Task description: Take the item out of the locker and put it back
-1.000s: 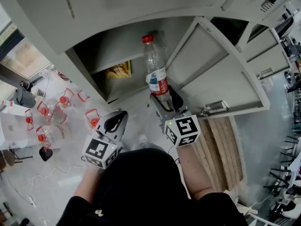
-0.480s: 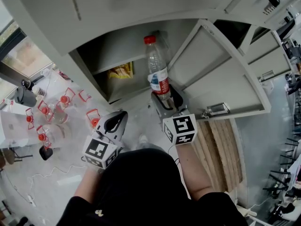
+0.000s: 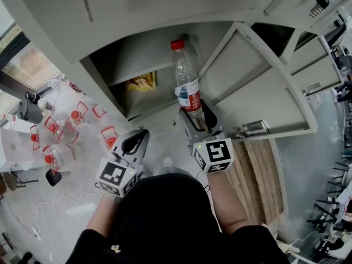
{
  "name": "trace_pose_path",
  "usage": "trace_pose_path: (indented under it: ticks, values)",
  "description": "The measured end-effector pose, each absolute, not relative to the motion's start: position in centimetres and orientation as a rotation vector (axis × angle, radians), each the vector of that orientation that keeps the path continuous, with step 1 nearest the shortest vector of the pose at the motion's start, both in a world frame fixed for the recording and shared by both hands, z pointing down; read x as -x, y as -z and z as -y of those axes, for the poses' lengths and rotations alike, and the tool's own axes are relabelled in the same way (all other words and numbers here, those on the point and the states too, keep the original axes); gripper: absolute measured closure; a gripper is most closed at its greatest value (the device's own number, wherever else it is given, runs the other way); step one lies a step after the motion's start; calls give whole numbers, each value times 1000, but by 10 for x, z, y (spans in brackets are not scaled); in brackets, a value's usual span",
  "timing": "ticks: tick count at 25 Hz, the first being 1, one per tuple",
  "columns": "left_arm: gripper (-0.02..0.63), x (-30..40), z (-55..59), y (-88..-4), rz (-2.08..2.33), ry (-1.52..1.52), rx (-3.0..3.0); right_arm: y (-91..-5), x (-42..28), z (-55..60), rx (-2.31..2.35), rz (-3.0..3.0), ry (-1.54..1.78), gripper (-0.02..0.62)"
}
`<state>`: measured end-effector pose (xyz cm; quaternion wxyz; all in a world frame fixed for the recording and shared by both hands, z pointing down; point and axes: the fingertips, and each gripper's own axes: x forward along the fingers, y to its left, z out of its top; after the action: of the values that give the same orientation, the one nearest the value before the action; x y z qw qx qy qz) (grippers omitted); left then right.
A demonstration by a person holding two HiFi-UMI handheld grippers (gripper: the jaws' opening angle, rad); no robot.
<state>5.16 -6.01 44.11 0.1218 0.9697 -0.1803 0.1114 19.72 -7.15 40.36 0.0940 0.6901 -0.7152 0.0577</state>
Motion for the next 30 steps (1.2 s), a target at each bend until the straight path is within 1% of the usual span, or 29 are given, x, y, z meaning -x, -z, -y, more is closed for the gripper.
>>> trace_pose_path:
  ticks: [11, 30]
  values:
    - [592, -60, 54, -440, 491, -334, -2840, -382, -204, 44, -2102, 2145, -151, 334]
    - [592, -82, 36, -434, 379, -332, -2877, -370, -208, -18, -2183, 2113, -187, 331]
